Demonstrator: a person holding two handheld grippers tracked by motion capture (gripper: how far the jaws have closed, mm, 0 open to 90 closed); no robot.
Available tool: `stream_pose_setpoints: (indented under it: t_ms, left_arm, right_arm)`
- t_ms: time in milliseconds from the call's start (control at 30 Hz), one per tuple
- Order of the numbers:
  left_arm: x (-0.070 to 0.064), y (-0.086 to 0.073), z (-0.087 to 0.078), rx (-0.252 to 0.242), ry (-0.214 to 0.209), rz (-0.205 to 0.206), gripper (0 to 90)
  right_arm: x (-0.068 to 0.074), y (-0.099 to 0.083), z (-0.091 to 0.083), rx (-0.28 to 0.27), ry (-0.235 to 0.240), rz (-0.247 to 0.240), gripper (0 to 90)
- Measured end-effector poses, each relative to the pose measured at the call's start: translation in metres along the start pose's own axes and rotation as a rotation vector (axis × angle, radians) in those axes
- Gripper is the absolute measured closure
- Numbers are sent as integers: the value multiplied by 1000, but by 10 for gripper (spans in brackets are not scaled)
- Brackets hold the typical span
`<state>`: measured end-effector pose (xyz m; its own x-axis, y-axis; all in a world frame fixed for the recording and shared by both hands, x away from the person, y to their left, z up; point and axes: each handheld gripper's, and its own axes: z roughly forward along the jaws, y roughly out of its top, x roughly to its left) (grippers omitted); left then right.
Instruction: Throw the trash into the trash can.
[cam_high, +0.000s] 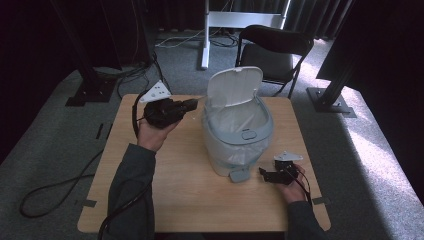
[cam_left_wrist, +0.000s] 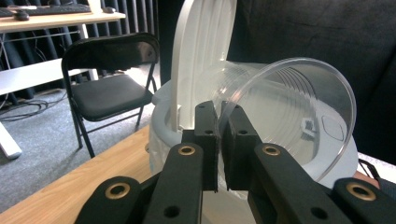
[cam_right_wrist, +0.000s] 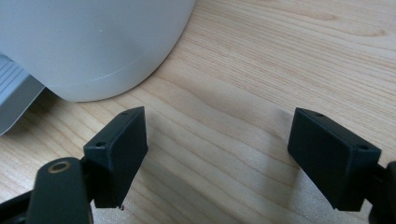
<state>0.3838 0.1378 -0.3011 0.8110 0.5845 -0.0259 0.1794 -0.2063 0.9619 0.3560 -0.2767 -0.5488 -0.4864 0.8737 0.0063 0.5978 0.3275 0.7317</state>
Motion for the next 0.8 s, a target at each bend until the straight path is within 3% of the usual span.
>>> stream_pose_setpoints:
  t_ms: [800]
  left_arm:
    - [-10,11,35,25,-32,12,855]
  right_arm:
    - [0,0,0,-1,2,-4,191]
